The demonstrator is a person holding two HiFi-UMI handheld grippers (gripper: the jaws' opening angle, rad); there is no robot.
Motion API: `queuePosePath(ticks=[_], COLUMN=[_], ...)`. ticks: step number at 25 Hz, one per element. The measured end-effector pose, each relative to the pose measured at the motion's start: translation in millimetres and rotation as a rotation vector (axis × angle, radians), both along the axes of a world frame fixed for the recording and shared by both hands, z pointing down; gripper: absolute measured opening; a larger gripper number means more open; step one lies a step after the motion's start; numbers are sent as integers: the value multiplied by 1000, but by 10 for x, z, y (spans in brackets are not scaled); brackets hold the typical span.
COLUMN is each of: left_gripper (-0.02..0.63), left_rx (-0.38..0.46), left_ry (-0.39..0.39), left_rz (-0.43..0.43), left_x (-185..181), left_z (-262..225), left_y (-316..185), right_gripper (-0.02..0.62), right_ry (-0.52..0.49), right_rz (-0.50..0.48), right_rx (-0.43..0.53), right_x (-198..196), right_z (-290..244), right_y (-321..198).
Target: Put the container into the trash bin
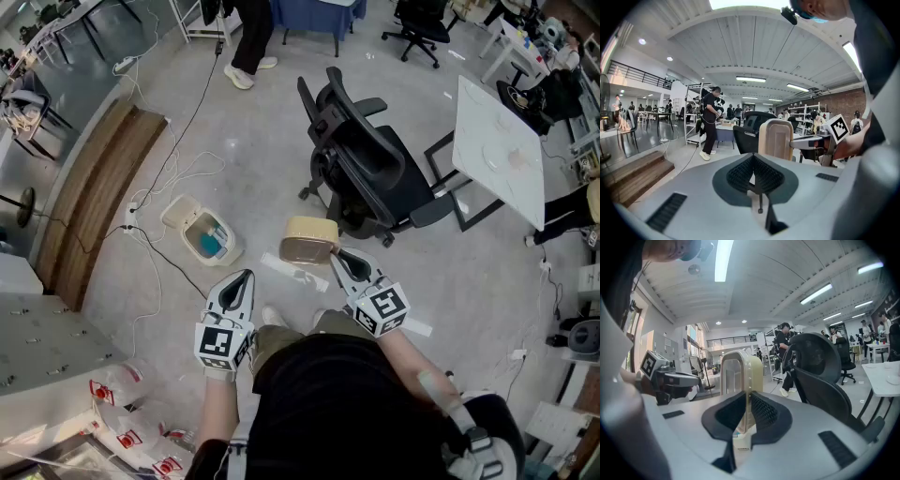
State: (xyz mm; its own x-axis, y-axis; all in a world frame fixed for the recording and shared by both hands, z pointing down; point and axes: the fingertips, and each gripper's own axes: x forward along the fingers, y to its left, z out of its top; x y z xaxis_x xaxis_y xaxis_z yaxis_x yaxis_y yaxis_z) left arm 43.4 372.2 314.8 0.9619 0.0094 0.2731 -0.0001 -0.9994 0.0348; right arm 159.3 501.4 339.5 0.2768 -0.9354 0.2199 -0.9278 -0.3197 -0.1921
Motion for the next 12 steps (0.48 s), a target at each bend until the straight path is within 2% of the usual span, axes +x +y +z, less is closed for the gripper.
queuePosePath(ticks=[4,12], left_gripper=[11,11], left_rx=[-38,-49], left_ry=[7,42], left_rz=[-7,-15], left_x=[-60,-160], left_z=[17,10], left_y=[-222,-700], right_gripper=[48,48], right_ry=[0,-5], right_rz=[16,61], right_rx=[11,-3], right_x=[-5,-66], right_z=[-76,-89], right_y=[-168,-623])
